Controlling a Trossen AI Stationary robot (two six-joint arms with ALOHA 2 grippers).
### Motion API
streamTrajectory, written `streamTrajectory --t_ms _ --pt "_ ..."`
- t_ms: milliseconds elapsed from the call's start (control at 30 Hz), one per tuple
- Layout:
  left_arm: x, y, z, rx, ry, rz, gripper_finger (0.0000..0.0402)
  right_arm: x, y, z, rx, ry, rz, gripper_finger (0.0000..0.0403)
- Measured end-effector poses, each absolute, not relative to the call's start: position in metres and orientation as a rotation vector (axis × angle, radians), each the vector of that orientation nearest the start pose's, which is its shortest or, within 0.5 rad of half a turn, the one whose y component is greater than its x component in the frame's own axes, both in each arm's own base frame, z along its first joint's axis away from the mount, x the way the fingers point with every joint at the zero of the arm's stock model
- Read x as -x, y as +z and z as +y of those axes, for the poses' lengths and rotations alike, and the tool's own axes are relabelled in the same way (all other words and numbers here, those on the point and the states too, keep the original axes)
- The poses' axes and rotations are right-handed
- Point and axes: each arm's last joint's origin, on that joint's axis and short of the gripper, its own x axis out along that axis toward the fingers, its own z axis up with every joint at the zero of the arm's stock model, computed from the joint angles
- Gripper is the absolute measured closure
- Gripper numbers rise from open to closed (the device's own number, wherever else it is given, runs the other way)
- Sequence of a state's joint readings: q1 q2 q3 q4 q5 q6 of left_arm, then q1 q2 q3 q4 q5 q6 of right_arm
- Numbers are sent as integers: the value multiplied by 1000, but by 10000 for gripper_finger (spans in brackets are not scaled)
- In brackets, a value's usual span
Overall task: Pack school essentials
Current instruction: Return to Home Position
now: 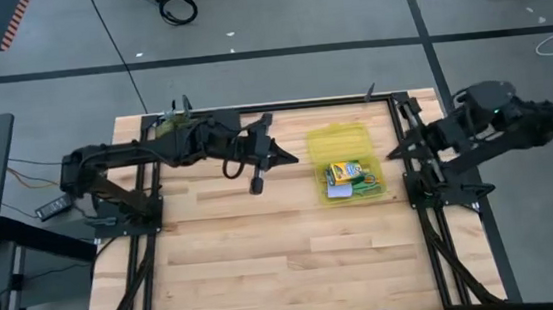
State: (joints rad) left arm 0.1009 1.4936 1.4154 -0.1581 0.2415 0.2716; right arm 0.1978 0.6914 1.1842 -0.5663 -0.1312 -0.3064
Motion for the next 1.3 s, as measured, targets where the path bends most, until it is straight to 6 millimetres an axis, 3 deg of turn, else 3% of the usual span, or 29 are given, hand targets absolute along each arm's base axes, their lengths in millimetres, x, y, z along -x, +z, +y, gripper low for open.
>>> streamTrajectory --t_ms 467,733,1000,1300 --pt "-296 356 27 -170 -45 175 399 -112 371 7 251 133 66 397" --pt "-262 328 30 -93 -11 139 398 -105 336 5 207 107 40 397" --pt "-225 286 26 -28 48 88 395 -108 292 4 197 72 -15 397" --pt "-182 229 22 56 111 41 395 -95 277 4 198 68 -49 396"
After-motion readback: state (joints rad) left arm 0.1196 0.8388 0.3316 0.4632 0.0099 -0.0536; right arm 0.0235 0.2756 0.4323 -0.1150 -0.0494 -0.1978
